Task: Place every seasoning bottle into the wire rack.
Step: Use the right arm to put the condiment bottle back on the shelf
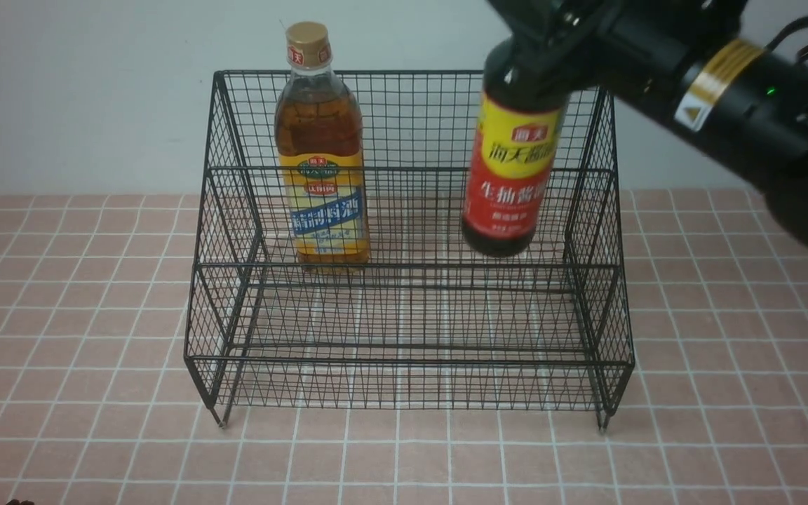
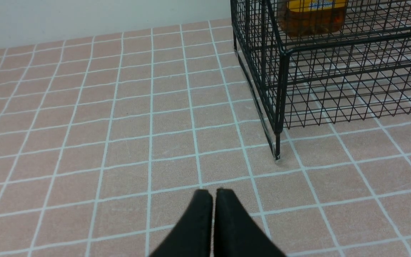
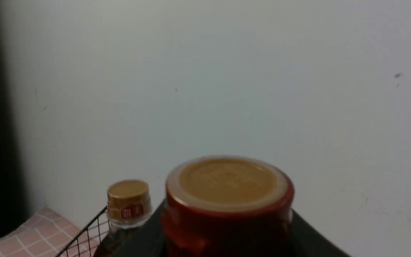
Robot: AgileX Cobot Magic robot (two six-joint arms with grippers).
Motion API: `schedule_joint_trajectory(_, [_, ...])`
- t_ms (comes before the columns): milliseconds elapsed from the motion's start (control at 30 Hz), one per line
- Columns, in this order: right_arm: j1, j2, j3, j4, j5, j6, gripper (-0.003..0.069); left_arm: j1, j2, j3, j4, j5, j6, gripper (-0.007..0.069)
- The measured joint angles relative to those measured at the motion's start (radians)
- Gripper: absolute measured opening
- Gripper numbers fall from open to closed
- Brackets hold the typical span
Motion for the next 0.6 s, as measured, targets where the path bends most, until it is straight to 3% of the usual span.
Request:
schedule_joint_trajectory(300, [0.000,0.015,-0.001,-0.001,0.114,0.005,0.0272,0.000,0.000,0.000,0.000,0.000,0.000,-0.0007])
schedule_joint_trajectory(600, [0.000,0.015,0.019,-0.011,0.265,0.147,0.0272,0.000,0.000,0.000,0.000,0.000,0.000,-0.0007])
